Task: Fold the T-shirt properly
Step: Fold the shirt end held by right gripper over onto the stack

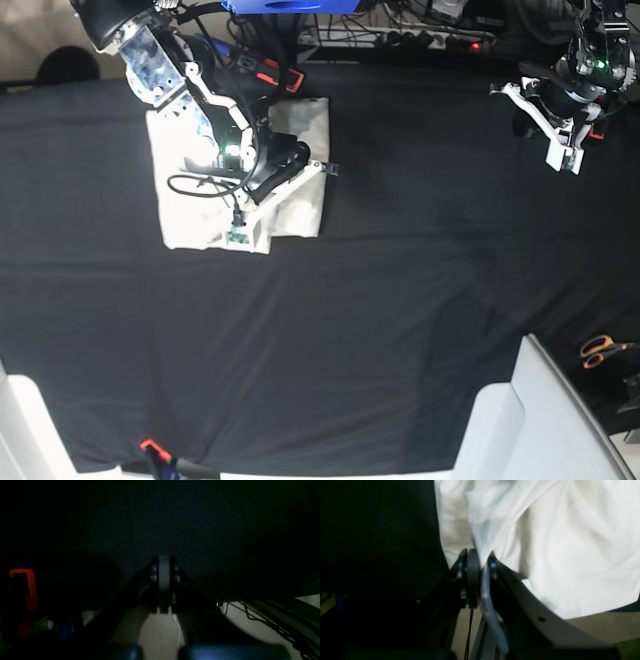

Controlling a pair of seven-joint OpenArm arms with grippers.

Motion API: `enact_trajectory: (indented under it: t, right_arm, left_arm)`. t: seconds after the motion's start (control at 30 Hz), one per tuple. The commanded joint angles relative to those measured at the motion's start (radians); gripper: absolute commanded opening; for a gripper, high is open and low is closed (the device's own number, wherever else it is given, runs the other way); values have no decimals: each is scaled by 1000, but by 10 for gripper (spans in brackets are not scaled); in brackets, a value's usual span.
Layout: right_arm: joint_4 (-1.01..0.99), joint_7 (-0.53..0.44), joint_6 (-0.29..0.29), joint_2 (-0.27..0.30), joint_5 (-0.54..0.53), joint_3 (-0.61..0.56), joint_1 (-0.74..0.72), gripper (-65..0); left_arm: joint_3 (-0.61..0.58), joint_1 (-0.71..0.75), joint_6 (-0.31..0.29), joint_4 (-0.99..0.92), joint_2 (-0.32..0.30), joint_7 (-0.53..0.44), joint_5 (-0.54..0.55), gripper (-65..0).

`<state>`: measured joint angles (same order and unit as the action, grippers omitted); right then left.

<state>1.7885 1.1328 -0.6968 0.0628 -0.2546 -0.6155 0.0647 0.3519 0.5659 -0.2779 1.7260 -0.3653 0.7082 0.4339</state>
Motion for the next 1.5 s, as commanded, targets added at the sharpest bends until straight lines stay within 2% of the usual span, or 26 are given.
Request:
enact_trajectory:
  t: [0.0, 0.6, 0.67, 0.77, 0.83, 0.9, 0.93, 1.1, 1.2, 1.27, 1.37, 1.4, 1.47]
  right_arm:
    - [21, -10, -1, -10, -4, -2, -12, -644]
    - [20, -13, -1, -34, -5, -1, -10, -633]
    - [21, -13, -1, -34, -7, -1, -10, -569]
    - [23, -18, -1, -34, -9, -1, -9, -375]
    - [35, -43, -1, -34, -10, -1, -3, -269]
    - [58, -60, -1, -34, -12, -1, 11, -218]
    - [73, -61, -1, -34, -12, -1, 13, -216]
    - [152, -56, -1, -24, -9, -2, 13, -218]
    - [175, -55, -1, 35, -9, 3, 13, -234]
    - [167, -63, -1, 56, -10, 4, 19, -350]
    - [129, -96, -1, 58, -10, 4, 25, -635]
    - [112, -118, -1, 59, -10, 4, 28, -650]
    - [84, -150, -1, 61, -10, 4, 57, -611]
  left_arm:
    - [9, 4, -1, 18, -13, -12, 4, -650]
    - [9, 4, -1, 18, -13, -12, 4, -650]
    - [9, 4, -1, 18, -13, -12, 4, -650]
    - [9, 3, -1, 18, -13, -12, 4, -650]
    - [9, 1, -1, 18, -13, -12, 4, -650]
    - [9, 1, -1, 18, -13, -12, 4, -650]
    - [9, 1, -1, 18, -13, -12, 4, -650]
    - [9, -2, -1, 16, -13, -12, 4, -650]
    - [11, -2, -1, 16, -13, -12, 4, -650]
    - [11, -2, -1, 15, -14, -12, 4, -650]
    - [11, 1, -1, 13, -14, -12, 4, -650]
    - [11, 1, -1, 13, -14, -12, 4, -650]
    - [11, 3, -1, 16, -14, -12, 4, -650]
